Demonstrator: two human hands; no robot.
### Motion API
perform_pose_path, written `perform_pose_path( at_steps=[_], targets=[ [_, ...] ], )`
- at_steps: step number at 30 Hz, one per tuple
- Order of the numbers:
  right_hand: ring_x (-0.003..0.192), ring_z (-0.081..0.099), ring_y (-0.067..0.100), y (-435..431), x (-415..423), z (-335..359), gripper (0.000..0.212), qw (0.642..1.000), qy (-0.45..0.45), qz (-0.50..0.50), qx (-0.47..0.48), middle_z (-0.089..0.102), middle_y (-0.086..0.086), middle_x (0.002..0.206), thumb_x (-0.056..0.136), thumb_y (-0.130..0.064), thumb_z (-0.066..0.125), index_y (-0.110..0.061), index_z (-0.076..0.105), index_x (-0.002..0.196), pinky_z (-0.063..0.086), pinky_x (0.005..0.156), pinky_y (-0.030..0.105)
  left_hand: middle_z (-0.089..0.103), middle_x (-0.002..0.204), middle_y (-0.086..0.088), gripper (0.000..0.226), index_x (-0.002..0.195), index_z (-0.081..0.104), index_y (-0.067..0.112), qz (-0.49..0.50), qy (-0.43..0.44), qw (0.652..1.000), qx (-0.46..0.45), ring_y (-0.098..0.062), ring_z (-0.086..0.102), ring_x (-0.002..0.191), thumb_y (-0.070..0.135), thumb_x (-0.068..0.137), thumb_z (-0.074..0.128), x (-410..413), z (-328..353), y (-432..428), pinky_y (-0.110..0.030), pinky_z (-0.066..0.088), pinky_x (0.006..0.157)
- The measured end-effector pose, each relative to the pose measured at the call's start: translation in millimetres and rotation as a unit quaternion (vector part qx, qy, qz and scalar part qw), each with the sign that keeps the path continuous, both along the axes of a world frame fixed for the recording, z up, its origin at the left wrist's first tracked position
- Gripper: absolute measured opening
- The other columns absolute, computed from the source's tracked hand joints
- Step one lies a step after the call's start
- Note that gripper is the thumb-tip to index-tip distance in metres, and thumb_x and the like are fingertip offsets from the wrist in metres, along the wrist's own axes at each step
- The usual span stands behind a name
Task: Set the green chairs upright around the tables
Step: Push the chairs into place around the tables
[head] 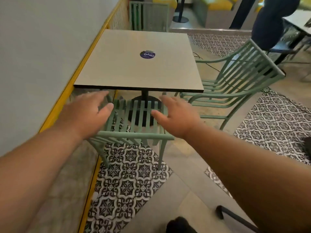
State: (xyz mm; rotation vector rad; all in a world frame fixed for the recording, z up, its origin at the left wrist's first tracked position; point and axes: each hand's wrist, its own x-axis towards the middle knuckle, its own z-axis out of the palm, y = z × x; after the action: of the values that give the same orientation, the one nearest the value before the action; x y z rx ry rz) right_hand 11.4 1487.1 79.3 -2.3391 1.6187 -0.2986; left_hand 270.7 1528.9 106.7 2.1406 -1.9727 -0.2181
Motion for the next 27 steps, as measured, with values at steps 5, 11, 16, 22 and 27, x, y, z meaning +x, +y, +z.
perform_pose_path(
  at_steps=[5,11,16,22,27],
  targets=[
    [0.127,0.057,0.027,37.8,-35.8,29.0,0.075,0.998,0.028,-0.049,-0.002,0.059,0.006,0.143,0.094,-0.072,0.040,-0.023,0.041,0.152,0.051,0.102,0.050,0.051,0.151,-0.011,0.058,0.152,0.043,0.023,-0.089,-0.025,0.996,-0.004,-0.033,0.045,0.139,0.051,0.101,0.043,-29.4,19.8,5.4,-0.055,0.040,0.110],
    [0.115,0.062,0.023,76.6,-82.2,24.1,0.070,0.994,0.025,-0.101,0.037,0.062,0.006,0.137,0.096,-0.068,0.044,-0.022,0.048,0.147,0.049,0.088,0.038,0.048,0.154,-0.002,0.057,0.153,0.039,0.029,-0.172,-0.028,0.984,0.021,-0.026,0.042,0.142,0.053,0.101,0.042,-88.0,4.7,-2.1,-0.058,0.034,0.114],
    [0.122,0.060,0.025,78.4,-142.7,4.5,0.077,0.988,0.035,-0.137,0.055,0.065,0.006,0.134,0.094,-0.071,0.043,-0.020,0.044,0.151,0.050,0.100,0.042,0.048,0.154,0.001,0.060,0.154,0.036,0.029,-0.237,-0.045,0.969,0.044,-0.024,0.043,0.141,0.055,0.100,0.040,-149.5,-18.4,-29.9,-0.055,0.038,0.114],
    [0.132,0.052,0.027,51.2,-232.8,-8.0,0.079,0.981,0.035,-0.175,0.076,0.058,0.007,0.145,0.093,-0.072,0.044,-0.018,0.045,0.150,0.045,0.109,0.045,0.054,0.149,0.001,0.060,0.152,0.042,0.027,-0.282,-0.056,0.956,0.056,-0.023,0.049,0.137,0.054,0.098,0.042,-239.1,-38.9,-76.5,-0.054,0.045,0.107],
    [0.131,0.054,0.028,22.2,-306.5,-5.0,0.085,0.975,0.049,-0.200,0.082,0.058,0.005,0.146,0.090,-0.076,0.042,-0.019,0.042,0.153,0.046,0.108,0.046,0.056,0.147,0.001,0.060,0.150,0.045,0.027,-0.299,-0.045,0.952,0.056,-0.023,0.049,0.135,0.053,0.096,0.046,-309.9,-44.7,-119.4,-0.050,0.046,0.104]
  ],
)
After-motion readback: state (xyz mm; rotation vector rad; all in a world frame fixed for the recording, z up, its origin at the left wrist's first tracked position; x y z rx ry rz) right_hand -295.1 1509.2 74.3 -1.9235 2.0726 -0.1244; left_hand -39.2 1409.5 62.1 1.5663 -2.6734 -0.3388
